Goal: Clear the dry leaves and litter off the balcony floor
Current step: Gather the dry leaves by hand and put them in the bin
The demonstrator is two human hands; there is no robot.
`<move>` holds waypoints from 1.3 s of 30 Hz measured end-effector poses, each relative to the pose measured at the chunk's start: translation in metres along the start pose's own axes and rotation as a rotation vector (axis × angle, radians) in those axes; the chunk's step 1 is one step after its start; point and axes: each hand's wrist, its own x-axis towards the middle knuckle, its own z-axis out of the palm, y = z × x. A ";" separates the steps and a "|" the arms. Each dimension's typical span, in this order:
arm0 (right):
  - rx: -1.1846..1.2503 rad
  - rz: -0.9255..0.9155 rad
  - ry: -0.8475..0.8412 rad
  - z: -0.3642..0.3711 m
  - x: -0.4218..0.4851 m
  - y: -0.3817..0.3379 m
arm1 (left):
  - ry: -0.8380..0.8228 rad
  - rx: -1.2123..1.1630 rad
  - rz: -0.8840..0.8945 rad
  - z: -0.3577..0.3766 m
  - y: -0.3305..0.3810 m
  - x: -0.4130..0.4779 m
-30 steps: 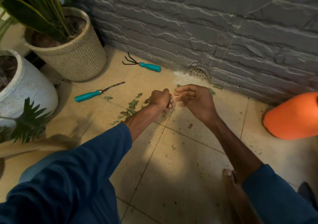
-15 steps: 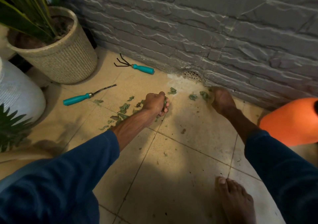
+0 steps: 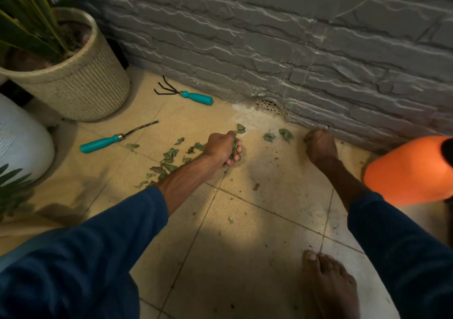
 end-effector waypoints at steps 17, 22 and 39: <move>0.346 -0.118 0.068 -0.012 -0.009 -0.042 | -0.038 -0.023 -0.015 -0.006 0.003 -0.005; 0.181 -0.146 -0.041 0.000 0.009 -0.051 | -0.047 -0.028 -0.019 -0.012 0.002 -0.005; 0.331 -0.094 -0.068 -0.006 -0.008 -0.057 | -0.058 -0.017 -0.030 -0.017 0.004 -0.010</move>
